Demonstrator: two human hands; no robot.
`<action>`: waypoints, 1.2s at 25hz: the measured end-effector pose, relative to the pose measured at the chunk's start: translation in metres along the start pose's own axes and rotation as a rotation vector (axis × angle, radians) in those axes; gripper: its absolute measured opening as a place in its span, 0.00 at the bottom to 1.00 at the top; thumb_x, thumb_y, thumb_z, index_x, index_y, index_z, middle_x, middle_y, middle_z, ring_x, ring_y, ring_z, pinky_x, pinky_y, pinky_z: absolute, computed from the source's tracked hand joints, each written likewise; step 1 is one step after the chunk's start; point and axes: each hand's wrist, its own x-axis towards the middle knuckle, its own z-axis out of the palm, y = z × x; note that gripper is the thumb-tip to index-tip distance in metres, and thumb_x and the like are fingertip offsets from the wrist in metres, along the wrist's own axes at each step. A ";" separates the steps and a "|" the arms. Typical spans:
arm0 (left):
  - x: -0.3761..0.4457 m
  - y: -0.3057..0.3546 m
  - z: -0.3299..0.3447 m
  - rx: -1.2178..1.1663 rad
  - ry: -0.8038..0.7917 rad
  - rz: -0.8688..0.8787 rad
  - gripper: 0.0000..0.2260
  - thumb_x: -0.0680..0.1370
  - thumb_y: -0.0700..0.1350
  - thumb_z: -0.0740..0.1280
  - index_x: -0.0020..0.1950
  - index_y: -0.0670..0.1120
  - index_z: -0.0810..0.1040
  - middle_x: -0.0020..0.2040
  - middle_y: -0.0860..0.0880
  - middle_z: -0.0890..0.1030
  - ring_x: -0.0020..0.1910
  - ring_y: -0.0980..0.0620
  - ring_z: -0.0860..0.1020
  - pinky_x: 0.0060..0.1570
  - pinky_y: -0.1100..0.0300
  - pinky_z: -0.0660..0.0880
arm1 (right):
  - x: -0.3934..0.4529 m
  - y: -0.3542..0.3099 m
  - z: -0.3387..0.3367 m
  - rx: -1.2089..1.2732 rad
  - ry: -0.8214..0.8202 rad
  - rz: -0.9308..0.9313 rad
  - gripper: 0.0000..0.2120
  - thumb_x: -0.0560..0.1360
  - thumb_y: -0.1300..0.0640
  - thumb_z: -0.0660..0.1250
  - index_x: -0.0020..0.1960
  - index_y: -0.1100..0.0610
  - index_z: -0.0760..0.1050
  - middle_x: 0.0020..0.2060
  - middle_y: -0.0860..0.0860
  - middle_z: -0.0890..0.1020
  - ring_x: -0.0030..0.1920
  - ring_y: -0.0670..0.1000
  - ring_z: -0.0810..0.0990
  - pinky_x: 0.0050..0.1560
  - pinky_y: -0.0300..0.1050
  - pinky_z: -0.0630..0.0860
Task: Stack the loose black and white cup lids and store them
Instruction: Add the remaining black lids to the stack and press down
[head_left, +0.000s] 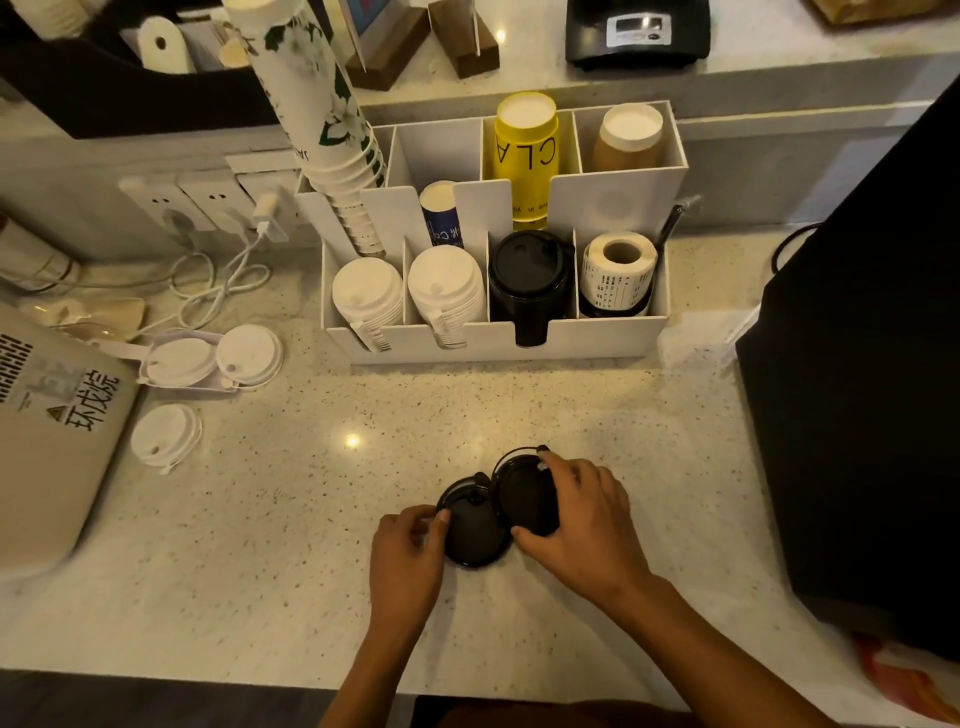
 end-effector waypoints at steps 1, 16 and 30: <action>0.000 0.000 0.000 -0.007 -0.001 0.000 0.07 0.81 0.52 0.66 0.56 0.52 0.80 0.50 0.51 0.78 0.46 0.60 0.76 0.43 0.71 0.68 | -0.002 -0.007 0.002 0.038 -0.010 -0.021 0.43 0.66 0.34 0.68 0.76 0.49 0.61 0.65 0.50 0.73 0.64 0.53 0.70 0.67 0.49 0.68; -0.002 -0.019 -0.010 -0.054 -0.151 0.098 0.07 0.82 0.49 0.65 0.58 0.51 0.80 0.54 0.50 0.78 0.56 0.51 0.75 0.59 0.55 0.74 | -0.013 -0.063 0.041 -0.093 -0.085 -0.065 0.39 0.69 0.40 0.67 0.76 0.53 0.61 0.68 0.53 0.71 0.66 0.54 0.68 0.67 0.50 0.68; 0.000 -0.017 -0.004 0.001 -0.107 0.091 0.07 0.79 0.52 0.69 0.55 0.54 0.77 0.52 0.53 0.75 0.55 0.53 0.72 0.52 0.62 0.67 | -0.019 -0.059 0.047 -0.134 -0.035 -0.042 0.38 0.70 0.40 0.68 0.76 0.54 0.64 0.67 0.53 0.74 0.64 0.56 0.72 0.63 0.51 0.72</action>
